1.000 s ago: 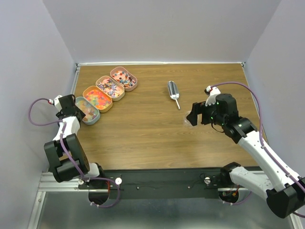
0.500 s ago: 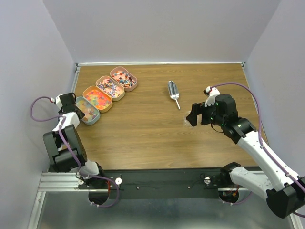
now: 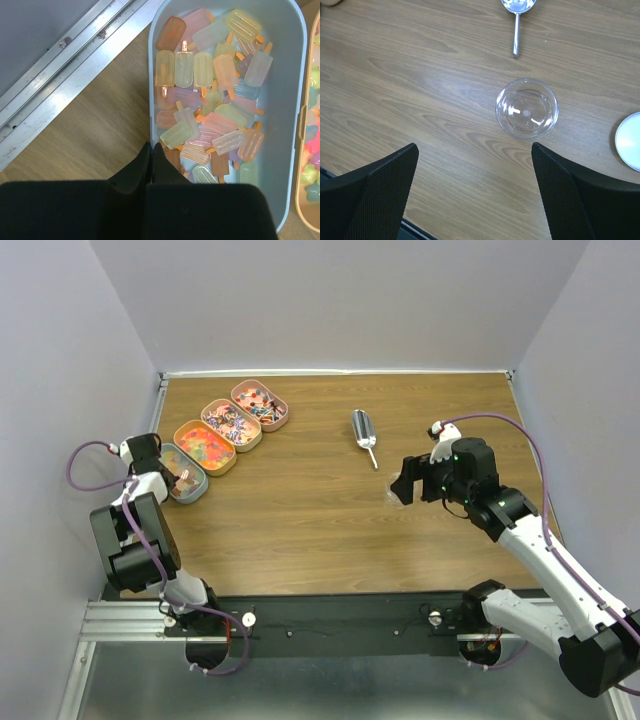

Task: Pack the candies
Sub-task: Pick up the storage box at the center of the board, then place the storage box at the center of the board.

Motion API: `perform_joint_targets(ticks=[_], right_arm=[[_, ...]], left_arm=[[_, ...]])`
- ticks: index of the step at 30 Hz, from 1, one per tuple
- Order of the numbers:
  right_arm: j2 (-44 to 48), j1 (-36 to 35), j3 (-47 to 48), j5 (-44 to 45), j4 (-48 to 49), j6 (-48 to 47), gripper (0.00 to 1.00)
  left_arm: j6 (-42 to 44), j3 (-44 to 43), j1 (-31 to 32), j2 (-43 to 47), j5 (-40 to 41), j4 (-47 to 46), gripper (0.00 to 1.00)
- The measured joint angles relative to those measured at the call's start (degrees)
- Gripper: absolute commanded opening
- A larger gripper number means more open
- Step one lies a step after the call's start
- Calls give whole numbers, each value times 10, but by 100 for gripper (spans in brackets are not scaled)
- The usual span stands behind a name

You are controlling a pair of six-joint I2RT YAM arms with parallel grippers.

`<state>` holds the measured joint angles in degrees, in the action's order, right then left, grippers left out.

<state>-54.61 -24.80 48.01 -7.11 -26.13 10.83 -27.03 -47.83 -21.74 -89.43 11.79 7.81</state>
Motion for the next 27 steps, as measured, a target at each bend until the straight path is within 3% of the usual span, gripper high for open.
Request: perform_joint_targets(ticks=[6, 14, 18, 27], right_arm=[[0, 0, 0, 0, 2, 0, 100], [2, 0, 0, -11, 8, 0, 100], [3, 0, 0, -16, 8, 0, 100], [11, 0, 0, -26, 8, 3, 100]], left_arm=[[6, 23, 0, 30, 13, 18, 0], [29, 31, 13, 139, 36, 76, 0], [50, 20, 79, 185, 63, 92, 0], [116, -26, 319, 228, 66, 114, 0]])
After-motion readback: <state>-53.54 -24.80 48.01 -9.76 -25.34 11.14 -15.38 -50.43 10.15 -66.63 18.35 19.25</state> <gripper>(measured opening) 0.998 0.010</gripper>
